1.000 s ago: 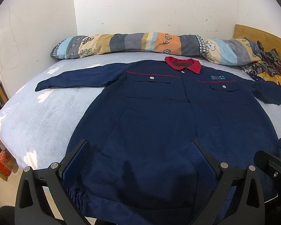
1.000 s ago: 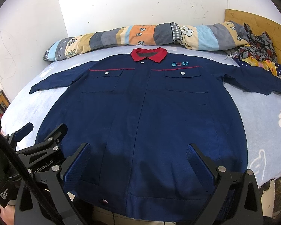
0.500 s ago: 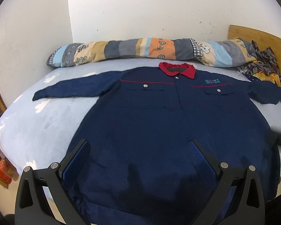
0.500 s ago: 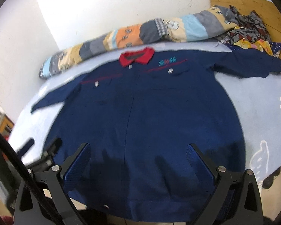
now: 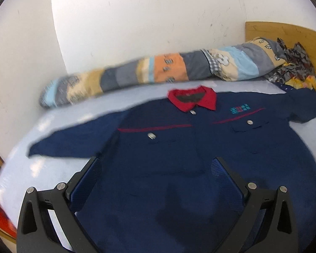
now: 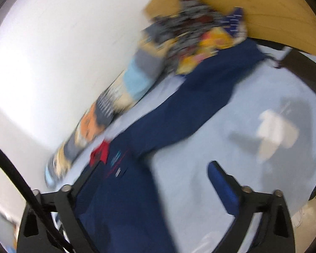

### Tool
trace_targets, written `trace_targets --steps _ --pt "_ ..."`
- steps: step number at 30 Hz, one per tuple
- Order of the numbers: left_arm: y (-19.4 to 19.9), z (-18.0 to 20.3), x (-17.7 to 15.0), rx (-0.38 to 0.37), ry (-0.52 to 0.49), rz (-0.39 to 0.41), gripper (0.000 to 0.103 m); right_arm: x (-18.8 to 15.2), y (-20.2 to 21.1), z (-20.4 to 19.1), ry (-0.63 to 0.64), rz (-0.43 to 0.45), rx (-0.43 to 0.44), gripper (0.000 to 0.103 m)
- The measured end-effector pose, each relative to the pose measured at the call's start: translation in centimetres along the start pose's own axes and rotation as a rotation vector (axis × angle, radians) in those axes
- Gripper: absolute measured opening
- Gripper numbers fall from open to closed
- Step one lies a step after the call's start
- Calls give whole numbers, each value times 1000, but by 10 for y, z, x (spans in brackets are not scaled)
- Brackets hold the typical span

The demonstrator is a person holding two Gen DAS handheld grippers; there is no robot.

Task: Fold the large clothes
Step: 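Reach the right tool to the jacket's sleeve cuff and grasp it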

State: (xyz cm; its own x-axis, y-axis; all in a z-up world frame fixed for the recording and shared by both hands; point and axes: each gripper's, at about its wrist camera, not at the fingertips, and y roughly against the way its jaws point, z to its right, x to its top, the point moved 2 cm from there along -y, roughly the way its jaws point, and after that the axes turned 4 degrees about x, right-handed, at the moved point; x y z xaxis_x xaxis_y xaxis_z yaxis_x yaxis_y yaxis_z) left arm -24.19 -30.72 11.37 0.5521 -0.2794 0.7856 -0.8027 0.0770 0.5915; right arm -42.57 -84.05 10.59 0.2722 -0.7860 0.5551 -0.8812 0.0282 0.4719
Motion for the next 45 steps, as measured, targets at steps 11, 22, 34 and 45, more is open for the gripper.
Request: trace_targets --steps 11,22,34,45 --pt "-38 17 3 -38 33 -87 103 131 -53 132 -215 136 -64 52" --pt "-62 38 0 -53 4 -128 103 174 -99 195 -316 197 -193 52" --pt "-56 30 2 -44 17 -120 103 183 -89 160 -211 310 -134 11" --pt "-33 -2 12 -21 88 -65 103 214 -53 -41 114 325 38 11"
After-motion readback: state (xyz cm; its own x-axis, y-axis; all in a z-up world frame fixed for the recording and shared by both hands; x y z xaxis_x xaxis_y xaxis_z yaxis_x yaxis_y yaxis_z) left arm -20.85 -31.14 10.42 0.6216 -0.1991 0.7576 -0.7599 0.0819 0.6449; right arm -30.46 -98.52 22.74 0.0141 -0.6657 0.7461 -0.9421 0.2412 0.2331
